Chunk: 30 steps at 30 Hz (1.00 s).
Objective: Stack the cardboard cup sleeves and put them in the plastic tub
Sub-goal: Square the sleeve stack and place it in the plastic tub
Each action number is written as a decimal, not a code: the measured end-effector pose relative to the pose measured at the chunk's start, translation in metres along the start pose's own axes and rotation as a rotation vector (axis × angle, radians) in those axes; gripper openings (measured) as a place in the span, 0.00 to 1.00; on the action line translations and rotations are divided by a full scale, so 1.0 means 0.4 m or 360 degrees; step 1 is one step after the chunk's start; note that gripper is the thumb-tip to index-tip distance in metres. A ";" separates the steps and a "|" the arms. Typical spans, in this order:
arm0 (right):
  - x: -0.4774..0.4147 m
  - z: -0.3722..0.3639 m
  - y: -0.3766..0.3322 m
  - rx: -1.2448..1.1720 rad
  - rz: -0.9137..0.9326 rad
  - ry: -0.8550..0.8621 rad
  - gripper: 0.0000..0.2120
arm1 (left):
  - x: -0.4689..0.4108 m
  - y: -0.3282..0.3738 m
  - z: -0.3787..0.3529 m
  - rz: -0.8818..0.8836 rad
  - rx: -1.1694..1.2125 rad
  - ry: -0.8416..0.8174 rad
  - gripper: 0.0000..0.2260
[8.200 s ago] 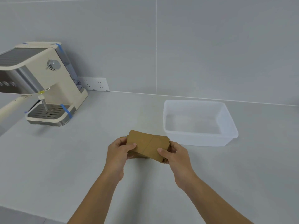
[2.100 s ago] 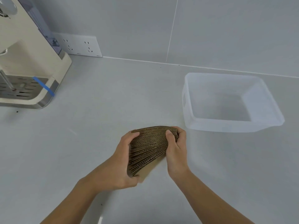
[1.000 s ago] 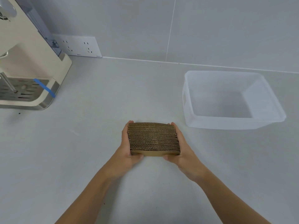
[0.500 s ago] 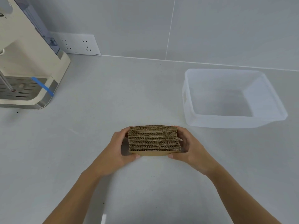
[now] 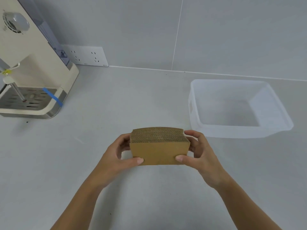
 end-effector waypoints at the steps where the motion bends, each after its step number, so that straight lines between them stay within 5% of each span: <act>1: 0.000 0.000 -0.010 -0.0002 0.0018 0.0021 0.34 | 0.005 0.012 0.000 -0.0006 0.0010 -0.0001 0.28; 15: -0.025 0.102 -0.194 -0.0275 0.0273 0.0321 0.30 | 0.011 0.246 -0.086 -0.0228 0.0246 0.0103 0.28; 25: -0.061 0.287 -0.257 -0.0532 0.0326 0.0688 0.29 | -0.071 0.361 -0.285 -0.0046 0.0462 0.0016 0.26; 30: -0.088 0.376 -0.247 -0.0550 0.0150 0.0772 0.39 | -0.130 0.387 -0.373 0.0139 0.0583 -0.0070 0.06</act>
Point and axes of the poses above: each hand's wrist, its own x-axis away from the middle knuckle, its own z-axis out of the back of the hand, y = z × x, the point moved 6 cm from there along -x, towards the middle knuckle, and after that the axes turned 15 degrees about z, right-handed, at the moved point
